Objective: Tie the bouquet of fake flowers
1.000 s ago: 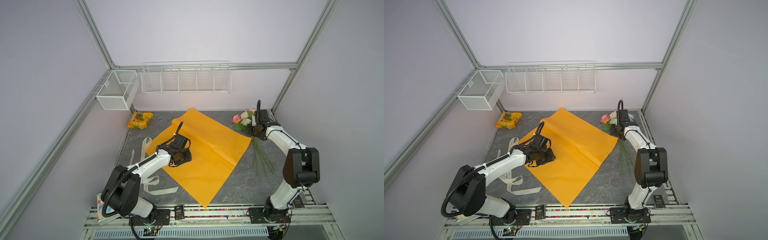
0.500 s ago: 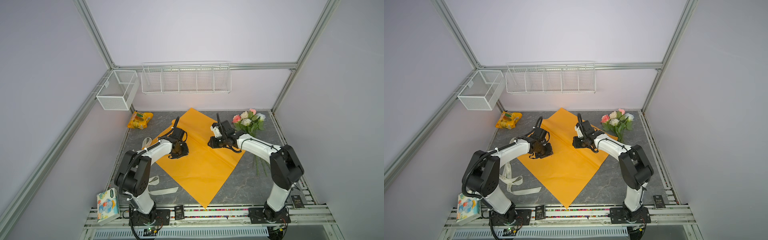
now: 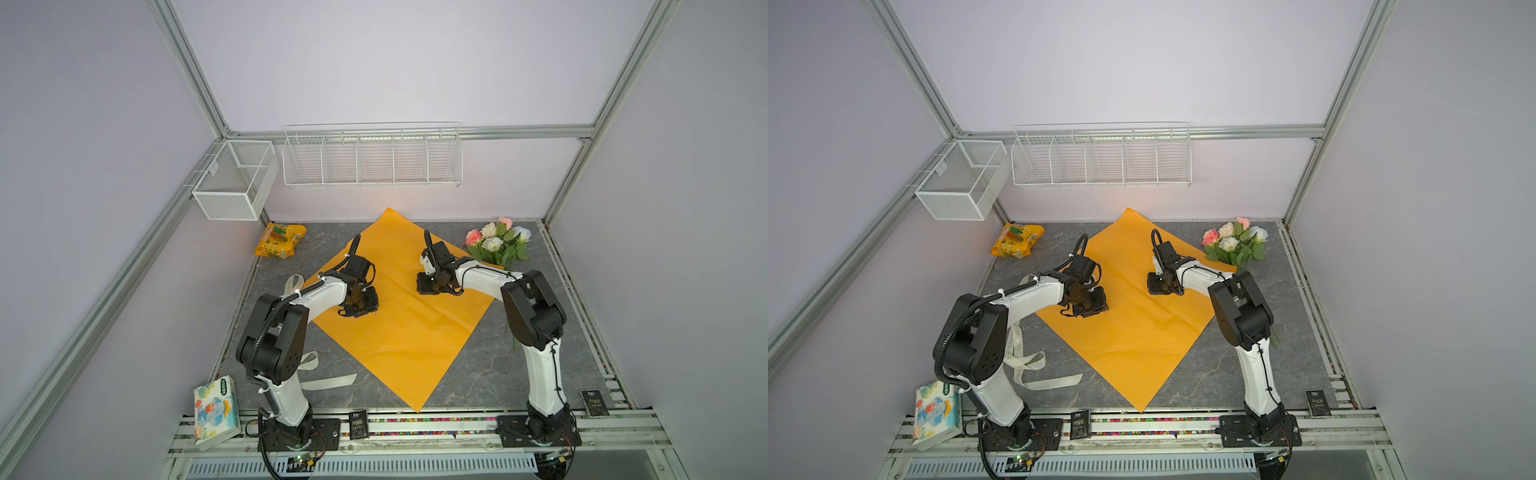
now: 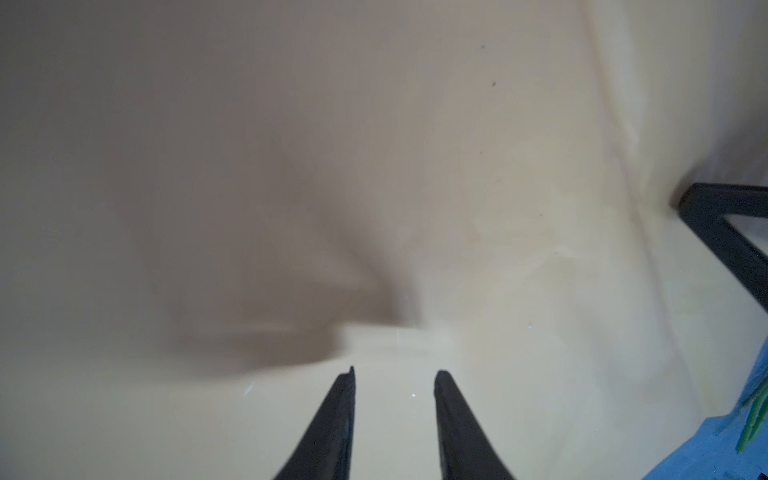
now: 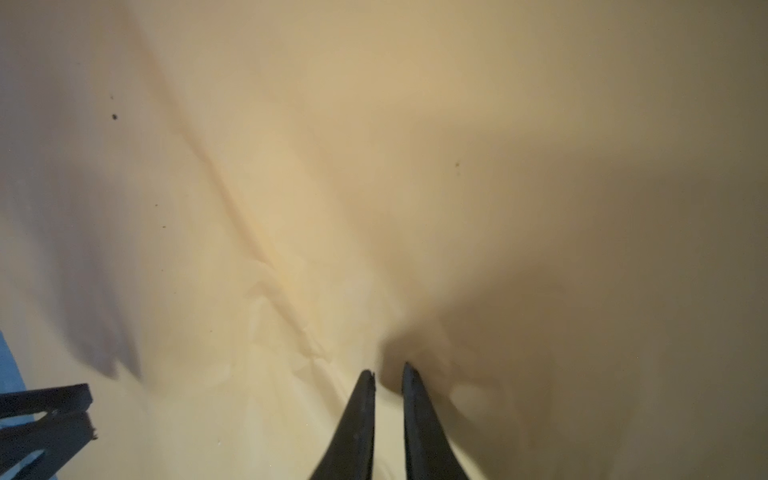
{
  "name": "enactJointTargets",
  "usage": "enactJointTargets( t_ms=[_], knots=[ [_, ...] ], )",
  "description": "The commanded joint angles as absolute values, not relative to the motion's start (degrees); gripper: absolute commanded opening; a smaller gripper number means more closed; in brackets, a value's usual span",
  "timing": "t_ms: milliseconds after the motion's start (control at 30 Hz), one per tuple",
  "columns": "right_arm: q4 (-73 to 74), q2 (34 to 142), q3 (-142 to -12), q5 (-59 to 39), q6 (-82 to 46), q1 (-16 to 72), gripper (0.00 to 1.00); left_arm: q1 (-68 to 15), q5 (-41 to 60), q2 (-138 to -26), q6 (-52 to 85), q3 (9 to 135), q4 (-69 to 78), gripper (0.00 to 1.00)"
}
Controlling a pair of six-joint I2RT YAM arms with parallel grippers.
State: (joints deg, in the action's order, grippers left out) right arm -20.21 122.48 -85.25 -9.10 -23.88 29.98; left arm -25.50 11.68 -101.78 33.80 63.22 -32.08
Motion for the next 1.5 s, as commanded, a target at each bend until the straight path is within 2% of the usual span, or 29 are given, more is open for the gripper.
enactJointTargets(
  t_ms=[0, 167, 333, 500, 633, 700, 733, 833, 867, 900, 1033, 1100, 1167, 1300, 1367, 1467],
  knots=[
    [-23.86, 126.99, -86.07, -8.69, -20.96, 27.83, 0.17, -25.17, 13.38, -102.9, 33.09, 65.54, -32.78, 0.33],
    [-25.61, 128.58, -88.83, -13.75, -12.89, 27.33, 0.2, -25.21, 14.78, -103.19, 33.82, 65.63, -32.71, 0.34],
    [-30.45, 130.91, -92.24, -13.69, -5.97, 27.16, 0.2, -25.38, 17.4, -102.25, 36.08, 61.2, -30.12, 0.33],
    [-33.47, 131.18, -93.78, -21.15, 1.92, 27.66, 0.2, -26.94, 17.83, -100.56, 36.14, 57.92, -30.98, 0.3],
    [-35.23, 130.82, -93.81, -16.37, 1.58, 27.92, 0.21, -27.47, 17.99, -97.37, 36.8, 53.44, -30.32, 0.28],
    [-34.14, 129.2, -92.89, -16.98, 0.12, 27.56, 0.27, -27.62, 17.85, -96.11, 37.23, 51.73, -30.0, 0.28],
    [-33.89, 127.69, -92.66, -17.68, -1.11, 27.41, 0.34, -27.63, 17.85, -95.61, 37.37, 51.31, -29.84, 0.28],
    [-31.95, 120.8, -91.62, -19.12, -6.04, 26.36, 0.41, -27.67, 18.11, -94.76, 37.85, 51.21, -29.24, 0.29],
    [-31.13, 117.87, -90.98, -18.42, -7.44, 25.62, 0.47, -27.76, 18.73, -94.5, 38.02, 51.63, -29.01, 0.29],
    [-30.9, 115.18, -90.26, -16.42, -8.95, 24.69, 0.5, -27.76, 19.66, -94.19, 37.97, 52.18, -28.75, 0.29],
    [-30.43, 105.15, -84.23, -9.74, -14.01, 17.75, 0.53, -27.91, 18.64, -91.66, 37.73, 54.28, -30.11, 0.3],
    [-29.77, 99.77, -78.04, -5.76, -17.24, 12.32, 0.51, -27.91, 18.15, -90.16, 37.73, 55.21, -30.25, 0.31],
    [-29.63, 96.56, -73.61, -6.12, -18.4, 4.84, 0.47, -27.86, 18.76, -89.57, 37.79, 56.0, -29.84, 0.31],
    [-32.98, 95.64, -71.11, -6.79, -16.86, -5.82, 0.41, -28.06, 19.27, -89.0, 37.78, 57.22, -28.7, 0.31],
    [-34.1, 97.06, -71.71, -5.17, -15.62, -8.64, 0.35, -28.11, 19.27, -89.27, 37.13, 57.77, -28.56, 0.32],
    [-35.5, 101.37, -74.54, -4.88, -13.52, -10.08, 0.36, -28.04, 19.6, -90.5, 36.56, 58.92, -29.24, 0.32]
  ],
)
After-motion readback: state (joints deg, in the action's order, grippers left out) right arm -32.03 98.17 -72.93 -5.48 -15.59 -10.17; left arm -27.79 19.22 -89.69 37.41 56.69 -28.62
